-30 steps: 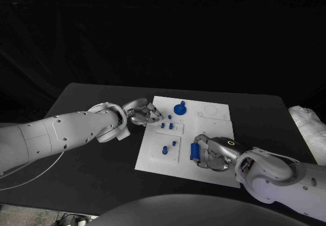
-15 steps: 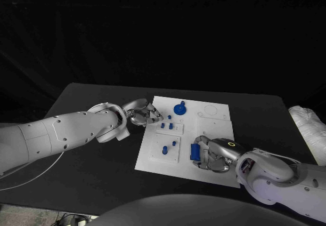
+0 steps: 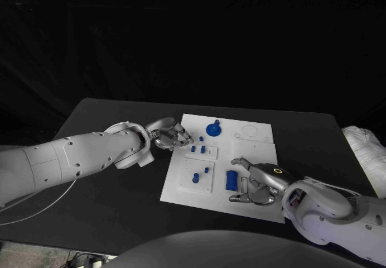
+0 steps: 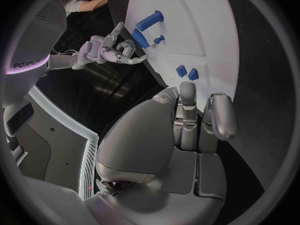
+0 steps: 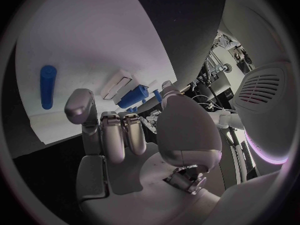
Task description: Assemble the parts on the task board
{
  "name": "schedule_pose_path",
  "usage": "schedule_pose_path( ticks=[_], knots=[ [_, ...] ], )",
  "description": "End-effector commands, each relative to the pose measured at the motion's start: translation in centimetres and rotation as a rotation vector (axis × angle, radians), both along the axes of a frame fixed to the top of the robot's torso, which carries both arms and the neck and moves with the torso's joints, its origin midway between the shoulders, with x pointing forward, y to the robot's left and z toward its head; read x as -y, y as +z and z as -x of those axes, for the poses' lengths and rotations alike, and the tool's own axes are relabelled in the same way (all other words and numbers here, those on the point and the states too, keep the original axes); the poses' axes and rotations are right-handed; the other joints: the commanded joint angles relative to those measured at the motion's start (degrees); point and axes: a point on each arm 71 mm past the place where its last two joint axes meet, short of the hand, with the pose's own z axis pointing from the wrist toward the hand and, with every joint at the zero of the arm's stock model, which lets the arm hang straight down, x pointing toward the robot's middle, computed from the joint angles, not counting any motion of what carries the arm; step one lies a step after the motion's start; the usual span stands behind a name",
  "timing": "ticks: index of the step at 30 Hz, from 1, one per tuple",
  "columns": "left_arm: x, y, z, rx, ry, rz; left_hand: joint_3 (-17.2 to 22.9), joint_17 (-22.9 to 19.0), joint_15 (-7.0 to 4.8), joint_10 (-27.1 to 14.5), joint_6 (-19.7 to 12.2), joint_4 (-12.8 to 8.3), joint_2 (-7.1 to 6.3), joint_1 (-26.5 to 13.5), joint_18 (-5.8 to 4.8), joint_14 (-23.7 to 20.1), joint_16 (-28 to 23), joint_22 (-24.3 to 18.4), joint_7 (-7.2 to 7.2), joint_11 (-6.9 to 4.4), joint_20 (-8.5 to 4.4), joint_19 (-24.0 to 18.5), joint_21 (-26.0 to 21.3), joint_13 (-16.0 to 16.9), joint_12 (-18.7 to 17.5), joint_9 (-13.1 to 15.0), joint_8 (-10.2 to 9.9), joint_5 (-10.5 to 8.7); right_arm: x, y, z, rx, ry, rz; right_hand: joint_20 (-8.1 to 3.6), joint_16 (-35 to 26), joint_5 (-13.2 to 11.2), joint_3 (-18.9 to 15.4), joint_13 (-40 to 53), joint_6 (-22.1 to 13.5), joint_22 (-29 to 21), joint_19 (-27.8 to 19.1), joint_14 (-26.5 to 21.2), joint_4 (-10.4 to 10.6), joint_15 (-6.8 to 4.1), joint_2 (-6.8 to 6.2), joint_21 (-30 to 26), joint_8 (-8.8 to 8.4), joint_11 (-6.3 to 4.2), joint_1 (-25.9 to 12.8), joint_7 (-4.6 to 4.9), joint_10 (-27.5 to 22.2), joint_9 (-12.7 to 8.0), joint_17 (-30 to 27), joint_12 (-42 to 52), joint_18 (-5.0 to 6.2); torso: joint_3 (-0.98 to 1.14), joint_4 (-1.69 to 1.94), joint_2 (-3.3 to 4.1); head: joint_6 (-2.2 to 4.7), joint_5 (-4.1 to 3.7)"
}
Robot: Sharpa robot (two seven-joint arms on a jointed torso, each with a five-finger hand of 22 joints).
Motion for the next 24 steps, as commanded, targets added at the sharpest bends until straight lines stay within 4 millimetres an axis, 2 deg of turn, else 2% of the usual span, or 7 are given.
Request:
schedule_pose_path(
  ticks=[1,4,6,8,11,14,24],
  knots=[
    [0.13,-0.09,0.11,-0.014,-0.012,-0.003,0.4,-0.1,0.09,0.5,0.2,0.1,-0.49,-0.3,0.57,-0.5,-0.3,9.6,0.38,-0.10,0.09,-0.3,-0.2,0.0,-0.2,0.1,0.3,0.30,-0.01,0.60,0.05,0.061,-0.006,-0.046,0.18,0.2,-0.3,-0.4,15.1,-0.4,6.6,0.2,6.0,0.1,0.12,-0.40,0.3,-0.08,-0.01,0.1,2.80,6.0,-0.2,15.0,0.2,0.70,0.02,-0.02,0.00,-0.01,0.01],
    [0.11,-0.10,0.11,-0.013,-0.012,-0.003,0.5,-0.1,0.10,0.5,0.2,0.1,-0.50,-0.3,0.57,-0.6,-0.3,9.6,0.39,-0.09,0.10,-0.3,-0.2,0.0,-0.2,0.1,0.3,0.30,0.12,0.80,0.10,0.075,-0.009,-0.062,0.06,0.2,2.1,1.0,15.1,0.2,6.6,0.3,6.0,0.0,-0.06,2.00,0.5,0.90,-0.15,0.9,2.62,6.0,-0.4,15.0,0.2,0.67,0.00,-0.01,-0.02,-0.01,-0.10],
    [0.10,-0.10,0.12,-0.012,-0.012,-0.002,0.5,-0.1,0.10,0.5,0.2,0.1,-0.50,-0.3,0.57,-0.6,-0.3,9.6,0.39,-0.09,0.10,-0.3,-0.2,0.0,-0.2,0.1,0.3,0.30,0.21,0.88,0.12,0.079,-0.011,-0.072,-0.18,0.2,9.7,2.6,15.1,1.7,6.7,0.5,6.0,-0.3,-0.20,4.68,0.7,3.13,-0.40,1.8,2.38,6.0,0.0,15.0,0.2,0.65,-0.03,0.02,0.00,-0.01,-0.21],
    [0.09,-0.11,0.12,-0.011,-0.011,-0.002,0.5,-0.1,0.10,0.5,0.2,0.1,-0.50,-0.3,0.57,-0.6,-0.3,9.6,0.39,-0.09,0.10,-0.3,-0.2,0.0,-0.2,0.1,0.3,0.30,0.31,0.86,0.11,0.077,-0.010,-0.073,-0.31,0.2,18.2,4.0,15.1,3.4,6.7,0.6,6.0,-1.2,-0.34,5.88,0.9,5.75,-0.49,4.3,2.39,6.0,0.5,15.0,0.2,0.52,-0.02,0.01,0.02,-0.01,-0.28],
    [0.11,-0.14,0.12,-0.013,-0.012,-0.002,0.5,-0.4,0.12,0.6,0.3,0.0,-0.52,-0.3,0.59,-0.7,-0.4,9.6,0.40,-0.08,0.11,-0.4,-0.3,0.0,-0.2,0.1,0.4,0.30,0.44,0.71,0.05,0.068,-0.008,-0.066,-0.34,0.2,27.1,5.2,15.1,4.5,6.7,0.6,6.0,-1.6,-0.35,5.94,0.9,7.34,-0.45,6.2,2.51,6.0,0.4,15.0,0.2,0.55,-0.03,0.03,-0.01,-0.01,-0.40],
    [0.16,-0.16,0.14,-0.014,-0.013,-0.002,0.5,-0.6,0.12,0.6,0.3,0.0,-0.53,-0.3,0.63,-0.8,-0.6,9.5,0.41,-0.08,0.11,-0.5,-0.5,0.0,-0.2,0.1,0.4,0.30,0.48,0.48,-0.03,0.053,-0.002,-0.053,-0.31,0.2,33.2,6.5,15.1,4.7,6.7,0.5,6.0,-2.0,-0.33,5.48,0.7,7.99,-0.46,8.0,2.54,6.0,-0.5,15.0,0.2,0.61,-0.03,0.06,-0.01,-0.01,-0.44],
    [0.28,-0.21,0.18,-0.016,-0.016,-0.002,0.6,-1.1,0.13,0.6,0.3,0.0,-0.55,-0.3,0.67,-1.0,-0.9,9.5,0.42,-0.08,0.12,-0.6,-0.7,0.0,-0.2,0.1,0.4,0.30,0.14,-0.12,-0.27,0.020,0.013,-0.020,-0.36,0.2,34.8,9.0,15.1,4.6,6.6,0.2,6.0,-4.3,-0.38,4.72,0.2,9.39,-0.49,11.8,2.56,6.0,-1.5,15.0,0.2,0.70,-0.02,0.09,0.00,-0.01,-0.40]
  ],
)
